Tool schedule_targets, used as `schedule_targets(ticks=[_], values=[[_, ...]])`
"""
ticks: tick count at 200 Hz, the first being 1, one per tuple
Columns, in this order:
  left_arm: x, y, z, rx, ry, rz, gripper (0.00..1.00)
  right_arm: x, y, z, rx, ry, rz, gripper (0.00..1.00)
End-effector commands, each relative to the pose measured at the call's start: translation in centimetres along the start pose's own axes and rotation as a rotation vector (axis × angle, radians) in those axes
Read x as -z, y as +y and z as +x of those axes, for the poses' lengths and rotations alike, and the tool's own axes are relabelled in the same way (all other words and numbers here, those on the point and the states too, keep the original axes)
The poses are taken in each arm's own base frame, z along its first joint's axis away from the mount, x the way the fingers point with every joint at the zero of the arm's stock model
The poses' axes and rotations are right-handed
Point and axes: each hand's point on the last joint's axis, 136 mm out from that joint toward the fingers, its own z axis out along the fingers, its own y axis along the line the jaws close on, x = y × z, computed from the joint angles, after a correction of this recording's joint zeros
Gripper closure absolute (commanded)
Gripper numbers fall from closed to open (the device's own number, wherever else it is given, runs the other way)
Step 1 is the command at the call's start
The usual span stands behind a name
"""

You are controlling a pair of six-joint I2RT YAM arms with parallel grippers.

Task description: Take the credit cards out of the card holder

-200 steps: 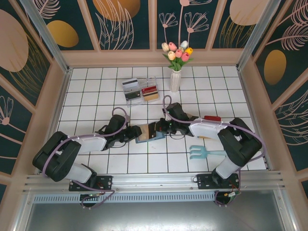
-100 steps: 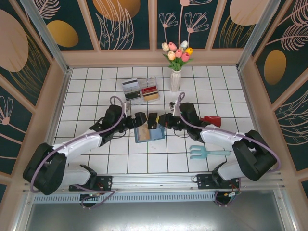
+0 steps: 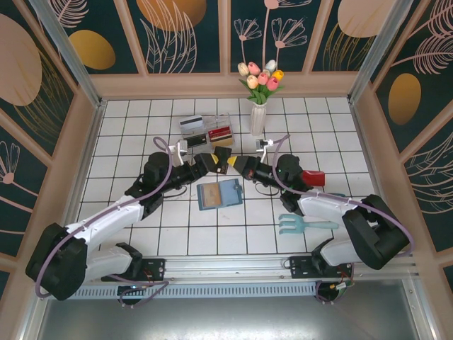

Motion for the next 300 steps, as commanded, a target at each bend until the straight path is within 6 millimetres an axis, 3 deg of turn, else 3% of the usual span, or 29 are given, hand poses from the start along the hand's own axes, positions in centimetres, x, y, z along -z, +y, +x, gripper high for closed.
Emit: schedule_targets(ticks=[1, 21, 70, 114, 141, 154, 170, 197, 222, 246, 265, 282, 300], values=[[-0.1, -3.2, -0.2, 0.12, 0.02, 0.168, 0.28, 0.6, 3.6, -0.8, 0.01, -0.032, -0.141, 1.0], [0.0, -4.5, -0.6, 0.135, 0.014, 0.22, 0.41, 0.7, 3.5, -0.9, 0.001, -0.038, -0.141, 1.0], [0.0, -4.3, -0.1, 0.132, 0.03, 0.231, 0.79, 0.9, 3.2, -0.6, -0.02, -0.036, -0.145, 1.0], [0.2, -4.1, 0.1, 0.112, 0.027, 0.232, 1.0, 1.1, 2.5, -0.4, -0.032, -0.032, -0.128, 1.0], [0.3, -4.2, 0.1, 0.074, 0.03, 0.232, 1.0, 1.3, 1.9, -0.2, -0.034, -0.02, -0.101, 1.0], [0.2, -3.9, 0.1, 0.04, 0.028, 0.201, 1.0, 1.3, 1.1, -0.2, -0.029, -0.01, -0.047, 0.81], [0.1, -2.7, 0.0, -0.024, 0.025, 0.113, 1.0, 1.6, -1.6, -0.1, -0.003, -0.012, 0.112, 0.48], [0.3, -0.5, -0.1, -0.143, 0.033, -0.059, 1.0, 3.4, -5.3, 0.2, 0.053, -0.013, 0.345, 0.23], [0.9, 0.5, -0.8, -0.269, 0.046, -0.197, 1.0, 5.3, -7.1, 0.0, 0.125, -0.013, 0.512, 0.19], [1.5, 0.1, -2.7, -0.442, 0.034, -0.3, 1.0, 5.9, -7.5, -0.4, 0.171, 0.0, 0.576, 0.16], [1.5, -0.8, -3.6, -0.642, 0.058, -0.32, 1.0, 5.5, -6.8, -1.1, 0.209, -0.002, 0.581, 0.13], [1.6, -0.3, -5.7, -0.718, 0.012, -0.413, 1.0, 4.3, -5.6, -2.1, 0.274, 0.013, 0.546, 0.12], [1.6, 0.4, -6.3, -0.776, 0.025, -0.449, 1.0, 2.7, -5.1, -3.4, 0.347, 0.021, 0.534, 0.12]])
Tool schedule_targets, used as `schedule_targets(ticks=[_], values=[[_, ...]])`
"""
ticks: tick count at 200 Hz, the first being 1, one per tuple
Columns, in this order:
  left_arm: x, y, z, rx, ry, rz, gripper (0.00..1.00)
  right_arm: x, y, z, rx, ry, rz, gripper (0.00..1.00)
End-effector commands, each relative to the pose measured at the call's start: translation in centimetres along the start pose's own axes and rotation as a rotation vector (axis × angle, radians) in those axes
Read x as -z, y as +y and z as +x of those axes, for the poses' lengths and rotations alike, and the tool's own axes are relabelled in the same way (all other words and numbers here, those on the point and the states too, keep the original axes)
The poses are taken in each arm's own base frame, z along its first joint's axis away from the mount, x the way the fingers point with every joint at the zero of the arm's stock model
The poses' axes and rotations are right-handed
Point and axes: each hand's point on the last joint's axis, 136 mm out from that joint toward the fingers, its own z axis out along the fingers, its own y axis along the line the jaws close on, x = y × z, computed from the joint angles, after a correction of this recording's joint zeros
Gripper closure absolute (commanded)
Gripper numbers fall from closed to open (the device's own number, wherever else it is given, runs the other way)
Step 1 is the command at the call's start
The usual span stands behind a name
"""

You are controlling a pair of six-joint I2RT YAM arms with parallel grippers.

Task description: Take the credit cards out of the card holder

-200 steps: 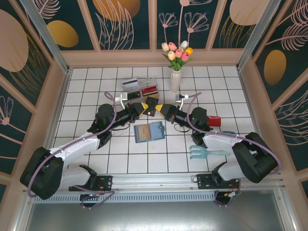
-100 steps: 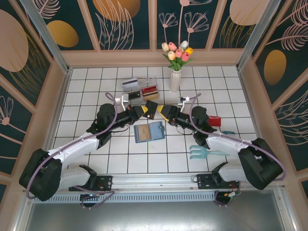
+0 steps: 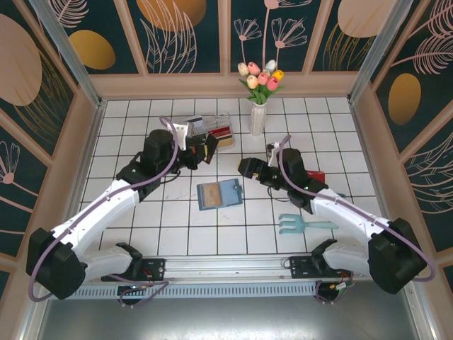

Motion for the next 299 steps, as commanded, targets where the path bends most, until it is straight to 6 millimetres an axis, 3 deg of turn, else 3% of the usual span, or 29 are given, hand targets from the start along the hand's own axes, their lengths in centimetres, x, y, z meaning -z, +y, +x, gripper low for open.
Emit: schedule_targets(ticks=[1, 7, 35, 42, 79, 94, 100, 142, 179, 212, 246, 265, 299], values=[[-0.3, 3.0, 0.6, -0.193, 0.056, -0.14, 1.0, -1.0, 1.4, -2.8, 0.141, -0.033, 0.002, 0.12], [0.0, 2.4, -0.8, -0.227, 0.027, -0.136, 1.0, -1.5, 1.5, -3.2, 0.162, -0.035, 0.006, 0.12], [0.4, 3.7, -2.4, -0.295, 0.001, -0.186, 1.0, -3.6, 1.5, -4.7, 0.233, -0.022, -0.003, 0.09], [0.4, 4.1, -2.5, -0.301, 0.011, -0.186, 1.0, -4.1, 1.4, -4.7, 0.24, -0.007, -0.009, 0.01], [0.3, 8.1, -2.5, -0.391, 0.09, -0.234, 1.0, -6.5, 0.6, -3.6, 0.284, 0.096, -0.01, 0.01], [0.0, 8.4, -1.9, -0.446, 0.127, -0.179, 1.0, -6.9, -0.1, -3.2, 0.304, 0.113, 0.008, 0.01], [-0.2, 8.4, -1.5, -0.472, 0.146, -0.154, 1.0, -6.6, -1.2, -4.0, 0.295, 0.099, 0.03, 0.01], [-1.3, 7.8, -1.3, -0.643, 0.223, -0.001, 1.0, -6.4, -3.9, -3.3, 0.283, 0.09, 0.08, 0.01], [-2.4, 8.4, -2.5, -0.855, 0.172, 0.006, 1.0, -5.9, -3.9, -3.1, 0.291, 0.075, 0.074, 0.01], [-4.1, 9.4, -3.6, -0.901, 0.199, 0.044, 1.0, -5.3, -4.0, -3.4, 0.296, 0.054, 0.086, 0.01], [-6.1, 10.7, -2.2, -1.007, 0.267, 0.11, 1.0, -4.9, -4.2, -3.5, 0.295, 0.029, 0.097, 0.01], [-6.6, 10.9, -2.4, -1.035, 0.269, 0.143, 1.0, -4.8, -5.1, -3.5, 0.296, 0.012, 0.135, 0.01], [-8.6, 12.4, -0.6, -1.059, 0.35, 0.21, 1.0, -5.2, -6.4, -3.0, 0.28, 0.017, 0.163, 0.01]])
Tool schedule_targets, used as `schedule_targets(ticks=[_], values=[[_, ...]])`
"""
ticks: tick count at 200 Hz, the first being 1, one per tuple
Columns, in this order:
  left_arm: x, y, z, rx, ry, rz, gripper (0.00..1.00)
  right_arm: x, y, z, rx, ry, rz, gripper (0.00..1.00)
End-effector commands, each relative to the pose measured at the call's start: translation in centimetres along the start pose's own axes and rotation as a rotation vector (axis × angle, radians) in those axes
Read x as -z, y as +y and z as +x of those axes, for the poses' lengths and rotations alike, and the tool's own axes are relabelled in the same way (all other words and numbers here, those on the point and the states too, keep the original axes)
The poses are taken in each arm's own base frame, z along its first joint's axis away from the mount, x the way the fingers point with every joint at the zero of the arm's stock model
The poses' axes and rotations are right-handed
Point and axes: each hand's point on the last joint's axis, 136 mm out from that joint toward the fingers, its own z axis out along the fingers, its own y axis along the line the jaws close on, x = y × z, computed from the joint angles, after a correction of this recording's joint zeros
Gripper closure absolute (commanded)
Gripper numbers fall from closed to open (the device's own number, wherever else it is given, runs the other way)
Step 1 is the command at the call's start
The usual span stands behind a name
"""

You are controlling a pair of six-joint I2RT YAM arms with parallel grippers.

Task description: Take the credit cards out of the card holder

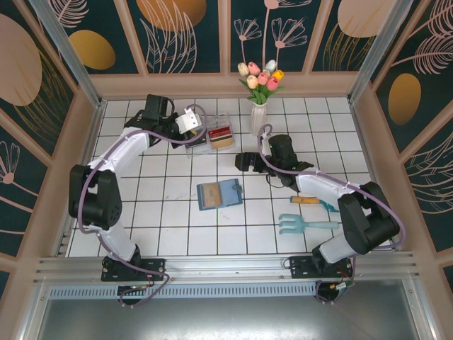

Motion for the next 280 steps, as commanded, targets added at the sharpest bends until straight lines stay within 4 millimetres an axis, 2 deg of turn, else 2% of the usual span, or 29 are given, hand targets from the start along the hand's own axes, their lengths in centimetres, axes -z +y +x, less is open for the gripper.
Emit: schedule_targets(ticks=[1, 60, 79, 126, 211, 259, 280], values=[[-0.7, -0.5, 0.3, -0.08, -0.002, 0.083, 1.0, 0.0, -0.8, -0.5, 0.013, -0.037, 0.024, 0.01], [-3.1, -0.3, 3.7, -0.087, 0.098, 0.134, 1.0, -1.2, -1.4, 0.4, -0.007, -0.003, 0.03, 0.01], [-3.5, -0.2, 4.5, -0.095, 0.116, 0.124, 1.0, -1.6, -0.8, 0.7, -0.015, 0.019, -0.007, 0.01], [-3.9, 0.1, 4.8, -0.106, 0.114, 0.11, 1.0, -2.2, -0.7, 1.3, -0.028, 0.046, -0.03, 0.01], [-5.5, 1.8, 6.0, -0.122, 0.136, 0.032, 1.0, -1.8, 0.3, 1.1, -0.019, 0.041, -0.075, 0.01], [-6.3, 1.1, 7.1, -0.098, 0.145, 0.044, 1.0, -1.9, 0.3, 1.1, -0.02, 0.042, -0.081, 0.01], [-6.7, 0.7, 7.6, -0.084, 0.15, 0.054, 0.95, -1.8, 0.6, 1.2, -0.017, 0.04, -0.1, 0.01]])
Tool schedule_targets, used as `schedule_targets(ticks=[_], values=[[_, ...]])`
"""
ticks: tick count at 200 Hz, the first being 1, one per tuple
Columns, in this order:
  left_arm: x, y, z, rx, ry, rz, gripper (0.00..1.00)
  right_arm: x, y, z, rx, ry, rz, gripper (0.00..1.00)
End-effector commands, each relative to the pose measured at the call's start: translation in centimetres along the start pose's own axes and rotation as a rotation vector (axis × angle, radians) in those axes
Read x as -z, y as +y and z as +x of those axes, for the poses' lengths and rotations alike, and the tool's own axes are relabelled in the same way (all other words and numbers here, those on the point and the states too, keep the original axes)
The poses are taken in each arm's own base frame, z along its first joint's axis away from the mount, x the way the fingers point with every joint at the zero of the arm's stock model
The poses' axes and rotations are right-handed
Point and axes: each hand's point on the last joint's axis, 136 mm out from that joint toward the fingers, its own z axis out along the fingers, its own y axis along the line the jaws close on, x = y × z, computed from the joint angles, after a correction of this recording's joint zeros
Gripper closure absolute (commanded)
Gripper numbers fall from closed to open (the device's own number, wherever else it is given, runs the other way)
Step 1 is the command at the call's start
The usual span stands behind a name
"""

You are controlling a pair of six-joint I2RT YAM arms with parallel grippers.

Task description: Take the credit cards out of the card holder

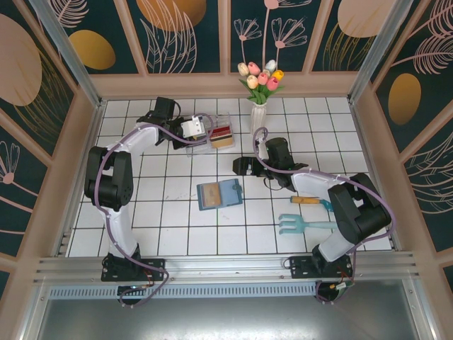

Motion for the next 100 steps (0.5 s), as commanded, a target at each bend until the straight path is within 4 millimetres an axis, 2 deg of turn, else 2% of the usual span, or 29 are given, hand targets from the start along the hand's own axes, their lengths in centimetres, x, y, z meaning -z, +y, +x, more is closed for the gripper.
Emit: schedule_targets(ticks=[1, 23, 78, 100], values=[[-1.6, -0.7, 1.9, 0.033, 0.024, 0.019, 0.95, 0.3, 1.0, -1.1, 0.007, -0.036, -0.052, 0.01], [-1.6, -0.9, 1.7, 0.041, 0.008, 0.029, 0.95, 0.4, 1.2, -1.1, 0.008, -0.04, -0.063, 0.01], [-0.9, -0.4, -0.4, 0.051, -0.062, 0.048, 0.96, 0.4, 1.2, -1.2, 0.008, -0.041, -0.062, 0.01], [-0.9, -0.1, -0.4, 0.055, -0.055, 0.041, 0.96, 0.4, 1.3, -1.1, 0.006, -0.038, -0.065, 0.01]])
